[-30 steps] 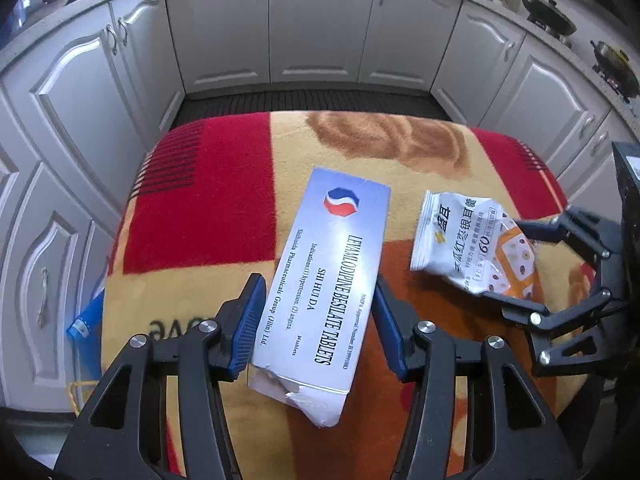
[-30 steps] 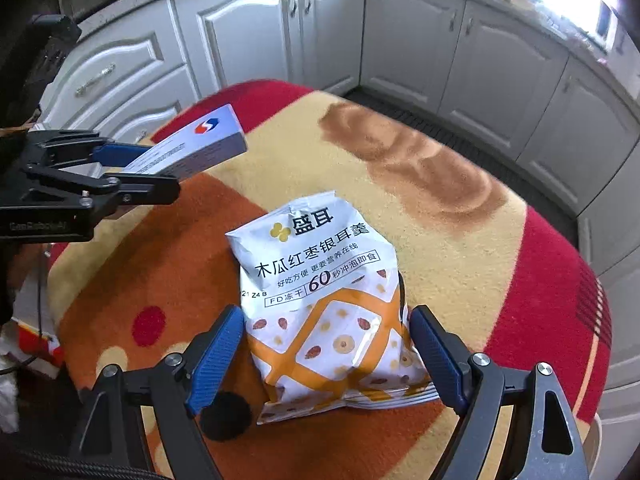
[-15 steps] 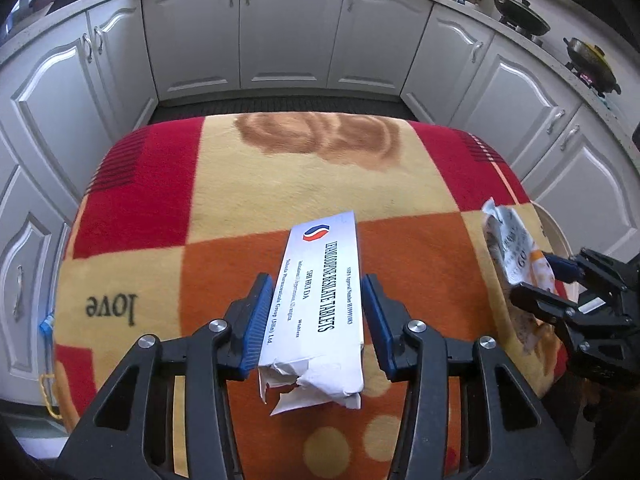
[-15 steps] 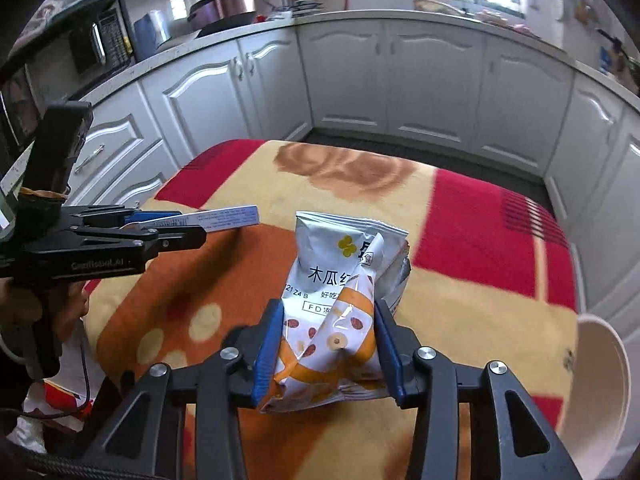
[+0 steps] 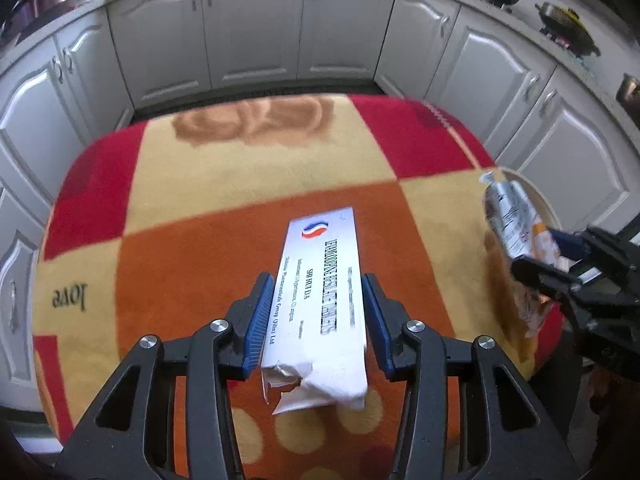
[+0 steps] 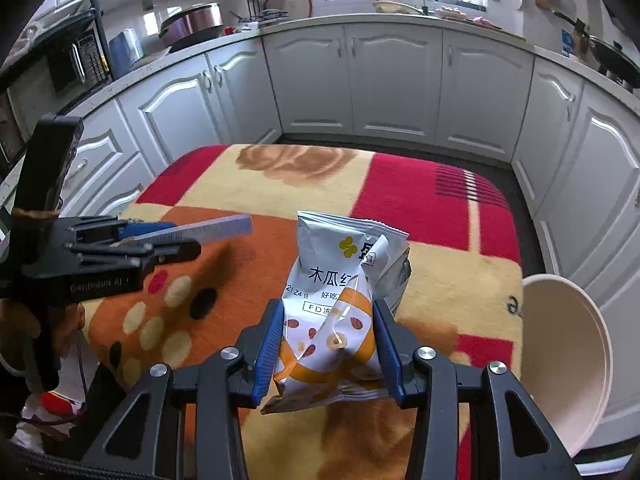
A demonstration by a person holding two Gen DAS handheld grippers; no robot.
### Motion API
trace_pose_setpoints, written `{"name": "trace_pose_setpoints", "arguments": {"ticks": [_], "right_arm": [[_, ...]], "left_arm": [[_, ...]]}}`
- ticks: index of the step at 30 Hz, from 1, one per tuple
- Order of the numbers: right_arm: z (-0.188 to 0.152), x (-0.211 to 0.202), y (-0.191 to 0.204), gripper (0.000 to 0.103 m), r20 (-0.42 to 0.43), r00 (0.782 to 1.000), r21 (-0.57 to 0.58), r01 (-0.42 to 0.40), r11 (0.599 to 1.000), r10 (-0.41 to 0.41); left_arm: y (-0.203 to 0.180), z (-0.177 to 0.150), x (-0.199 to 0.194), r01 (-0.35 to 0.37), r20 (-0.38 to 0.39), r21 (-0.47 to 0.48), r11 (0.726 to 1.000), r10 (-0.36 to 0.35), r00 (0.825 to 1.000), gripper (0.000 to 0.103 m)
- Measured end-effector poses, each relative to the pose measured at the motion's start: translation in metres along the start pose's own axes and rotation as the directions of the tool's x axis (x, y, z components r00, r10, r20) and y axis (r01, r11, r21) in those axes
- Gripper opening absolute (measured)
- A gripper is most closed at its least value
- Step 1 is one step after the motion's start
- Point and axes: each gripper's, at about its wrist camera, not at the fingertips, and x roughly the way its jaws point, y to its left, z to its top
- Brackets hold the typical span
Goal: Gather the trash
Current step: 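Carry the tablet box and snack bag over the beige bucket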
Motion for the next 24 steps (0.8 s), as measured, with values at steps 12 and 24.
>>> {"name": "trace_pose_setpoints", "arguments": {"ticks": [12, 24], "right_arm": [[-0.010, 0.009, -0.010, 0.043, -0.032, 0.999, 0.027, -0.002, 1.000, 0.003], [-0.013, -0.014, -0.025, 0.043, 0.021, 0.999, 0.058, 0.042, 0.997, -0.043]], "left_arm": [[-0.005, 0.003, 0.040, -0.017, -0.084, -0.036, 0.999, 0.014, 0.996, 0.049], [-0.045, 0.017, 0.011, 0.030, 0.060, 0.005, 1.000, -0.030, 0.998, 0.045]]}}
